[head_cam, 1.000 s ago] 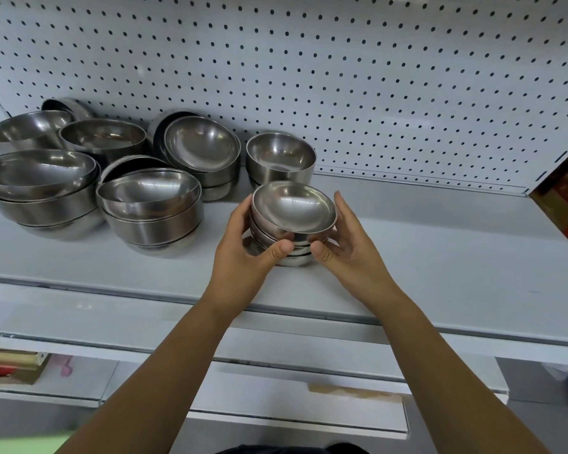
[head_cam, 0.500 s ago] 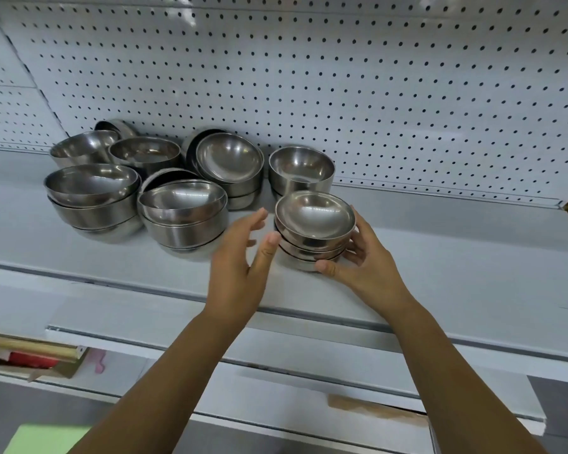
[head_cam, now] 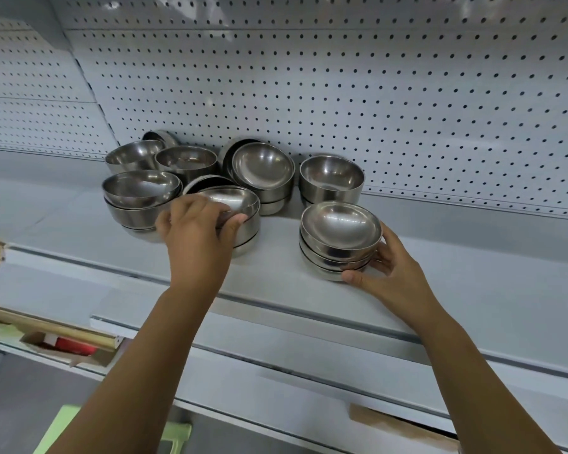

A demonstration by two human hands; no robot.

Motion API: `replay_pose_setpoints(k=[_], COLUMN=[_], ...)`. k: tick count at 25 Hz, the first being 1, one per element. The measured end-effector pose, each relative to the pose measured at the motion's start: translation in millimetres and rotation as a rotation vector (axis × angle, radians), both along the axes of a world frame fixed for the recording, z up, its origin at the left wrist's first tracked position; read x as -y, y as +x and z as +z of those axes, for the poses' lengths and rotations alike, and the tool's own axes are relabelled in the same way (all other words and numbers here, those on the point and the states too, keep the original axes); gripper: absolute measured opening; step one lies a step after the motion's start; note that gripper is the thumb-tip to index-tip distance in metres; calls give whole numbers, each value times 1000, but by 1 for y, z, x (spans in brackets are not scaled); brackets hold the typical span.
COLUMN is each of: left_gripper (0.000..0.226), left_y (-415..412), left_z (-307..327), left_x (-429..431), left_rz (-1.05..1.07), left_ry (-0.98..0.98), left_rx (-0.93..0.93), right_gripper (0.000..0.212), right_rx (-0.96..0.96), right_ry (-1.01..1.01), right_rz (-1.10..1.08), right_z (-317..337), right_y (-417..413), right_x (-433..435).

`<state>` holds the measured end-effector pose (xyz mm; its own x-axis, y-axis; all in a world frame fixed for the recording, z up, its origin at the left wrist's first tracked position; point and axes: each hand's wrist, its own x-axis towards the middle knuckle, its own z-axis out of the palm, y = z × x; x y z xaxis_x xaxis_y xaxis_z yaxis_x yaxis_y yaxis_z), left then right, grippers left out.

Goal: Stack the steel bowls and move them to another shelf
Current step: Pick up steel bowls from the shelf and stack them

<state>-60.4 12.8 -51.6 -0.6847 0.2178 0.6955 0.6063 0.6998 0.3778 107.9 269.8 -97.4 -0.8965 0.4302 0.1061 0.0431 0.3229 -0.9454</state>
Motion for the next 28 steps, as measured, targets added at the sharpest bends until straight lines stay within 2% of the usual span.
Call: replay_pose_setpoints(k=[5,10,13,15,18,23,28], left_gripper=[18,10,14,13,12,15,16], left_y=[0,10,36,46,46,44,44], left_z=[15,31,34,32,24,11,1], left_x=[-6,-25,-46,-60,-76,-81,-75], left_rz=[-108,-365,-602,-701,-729,-800,-781], left_ry=[177,292,378,366,298,329,336], left_rx=[108,101,258,349,418,606,666], right_gripper=[109,106,104,103,101,99,98], right_rx=[-5,-6,-15,-20,-15,-14,-13], right_ry=[0,2,11,15,21,14,15], right_rz=[14,14,18,15,7,-14,-21], right_z=[1,-2,-3,-4,-5,-8,-9], right_y=[1,-1,-1,-1,-2,-2,-3], right_x=[2,0,-1,-1,-1,-1,-1])
